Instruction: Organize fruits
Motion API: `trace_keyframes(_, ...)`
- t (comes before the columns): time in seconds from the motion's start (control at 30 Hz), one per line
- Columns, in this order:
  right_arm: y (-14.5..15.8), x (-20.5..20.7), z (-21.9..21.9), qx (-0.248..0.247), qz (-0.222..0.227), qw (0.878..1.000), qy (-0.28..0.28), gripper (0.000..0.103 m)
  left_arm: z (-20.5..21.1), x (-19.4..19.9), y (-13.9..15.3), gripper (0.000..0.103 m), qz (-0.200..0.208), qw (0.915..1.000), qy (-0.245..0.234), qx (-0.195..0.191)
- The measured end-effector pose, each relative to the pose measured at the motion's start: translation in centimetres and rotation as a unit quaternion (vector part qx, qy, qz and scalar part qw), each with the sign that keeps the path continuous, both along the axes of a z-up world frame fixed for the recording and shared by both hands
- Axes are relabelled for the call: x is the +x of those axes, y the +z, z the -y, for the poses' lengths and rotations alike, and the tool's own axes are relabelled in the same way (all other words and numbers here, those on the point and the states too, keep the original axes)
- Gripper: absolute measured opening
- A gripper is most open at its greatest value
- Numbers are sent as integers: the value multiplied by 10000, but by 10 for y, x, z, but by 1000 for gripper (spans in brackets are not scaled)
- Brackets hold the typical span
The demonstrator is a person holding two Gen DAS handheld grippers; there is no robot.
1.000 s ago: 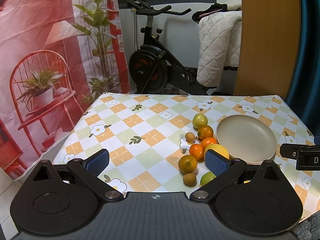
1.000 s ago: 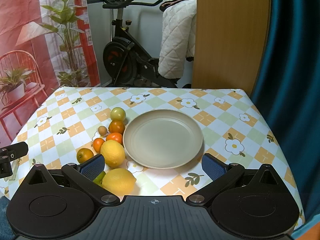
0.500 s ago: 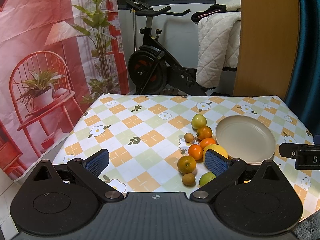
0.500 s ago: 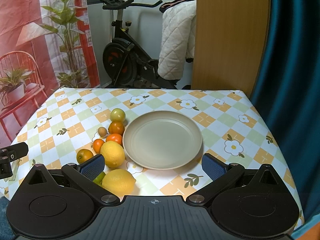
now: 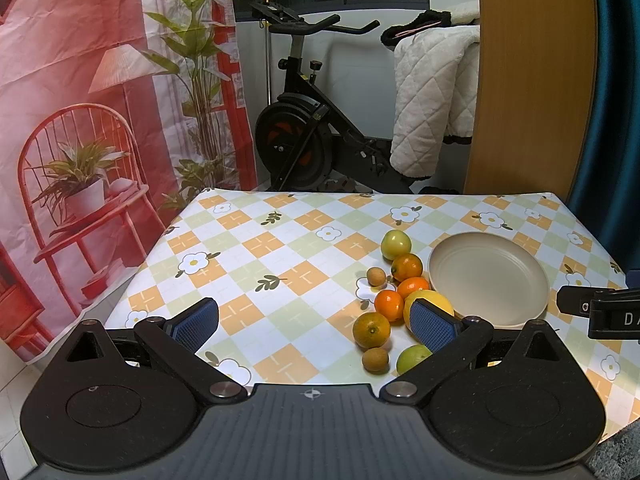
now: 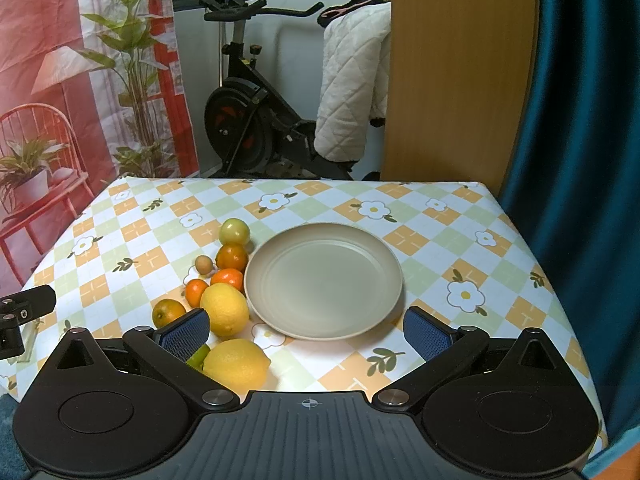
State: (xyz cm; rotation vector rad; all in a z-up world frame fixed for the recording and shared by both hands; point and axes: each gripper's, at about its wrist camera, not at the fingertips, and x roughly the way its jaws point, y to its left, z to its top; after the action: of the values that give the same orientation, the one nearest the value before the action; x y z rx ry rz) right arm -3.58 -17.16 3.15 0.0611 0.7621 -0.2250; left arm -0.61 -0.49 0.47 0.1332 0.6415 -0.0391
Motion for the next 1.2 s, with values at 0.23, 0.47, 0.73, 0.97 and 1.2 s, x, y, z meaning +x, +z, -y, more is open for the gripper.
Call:
trace_keyframes(0.23, 1, -1, 0, -10, 6, 10000, -2, 103, 0, 0, 0, 103, -1, 10000, 1, 1)
trace_keyframes(0.47, -1, -2, -1, -11, 17, 10000, -2, 103, 1, -1, 0, 103, 14, 10000, -16, -3)
trace_keyframes(0.73, -3, -4, -2, -13, 27, 10000, -1, 103, 3, -2, 1, 103, 25, 10000, -34, -8)
trace_keyframes(0.97, 11, 0, 4, -2, 50, 10000, 11, 103, 3, -4, 1, 103, 41, 10000, -51, -26)
trace_keyframes(1.2, 19, 1, 6, 21, 115, 9999, 7, 103, -1, -2, 1, 103, 13, 9999, 59, -99)
